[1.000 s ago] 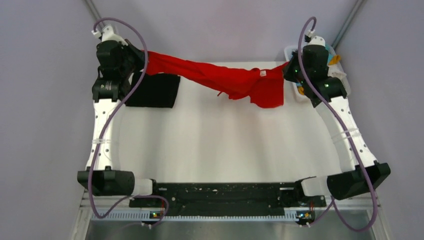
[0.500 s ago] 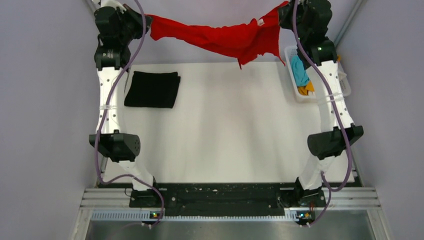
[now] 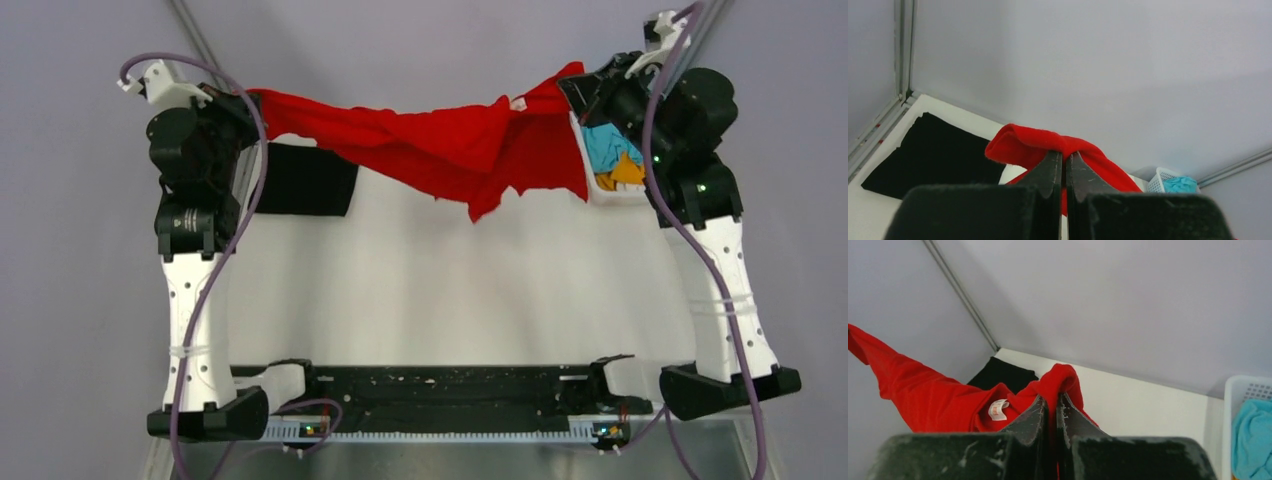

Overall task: Fold and stack the t-shirts
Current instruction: Flatten out the tshirt

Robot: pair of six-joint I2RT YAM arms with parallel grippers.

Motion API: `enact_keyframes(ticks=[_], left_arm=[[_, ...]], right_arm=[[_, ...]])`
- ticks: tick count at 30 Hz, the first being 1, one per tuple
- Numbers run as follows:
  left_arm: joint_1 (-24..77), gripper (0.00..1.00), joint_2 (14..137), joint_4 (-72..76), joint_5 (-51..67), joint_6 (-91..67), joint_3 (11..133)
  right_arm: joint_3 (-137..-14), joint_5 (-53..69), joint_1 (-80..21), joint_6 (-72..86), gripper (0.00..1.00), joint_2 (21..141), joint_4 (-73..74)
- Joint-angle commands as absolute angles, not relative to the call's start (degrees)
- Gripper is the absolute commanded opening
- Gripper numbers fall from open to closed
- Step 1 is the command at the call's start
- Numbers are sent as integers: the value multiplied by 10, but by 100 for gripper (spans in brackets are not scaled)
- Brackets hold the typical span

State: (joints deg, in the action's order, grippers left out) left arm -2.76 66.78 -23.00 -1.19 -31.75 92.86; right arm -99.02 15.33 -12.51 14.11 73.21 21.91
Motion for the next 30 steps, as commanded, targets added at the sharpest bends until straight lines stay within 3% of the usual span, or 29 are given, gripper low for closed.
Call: enact_keyframes(ticks=[1, 6, 13, 16, 19, 23, 30], left_arm=[[-34, 0, 672, -177, -23, -302, 940], [-35, 0, 789, -239, 19, -302, 1037], [-36, 0, 919, -284, 85, -310, 1171], [-36, 0, 916, -283, 100, -310, 1183], [-36, 0, 881, -262, 81, -305, 1134], [-37, 0, 811, -234, 52, -301, 1002], [-38, 0, 707, -285, -4, -346, 655]], right_arm=[[-1022, 151, -118, 162, 0, 710, 198], [-1076, 54, -116, 146, 0, 798, 257], [-1111, 64, -117, 128, 0, 866, 176], [-1128, 85, -116, 126, 0, 860, 170], [-1065, 100, -117, 125, 0, 820, 156], [-885, 97, -117, 148, 0, 727, 125], [-534, 146, -118, 280, 0, 611, 224]])
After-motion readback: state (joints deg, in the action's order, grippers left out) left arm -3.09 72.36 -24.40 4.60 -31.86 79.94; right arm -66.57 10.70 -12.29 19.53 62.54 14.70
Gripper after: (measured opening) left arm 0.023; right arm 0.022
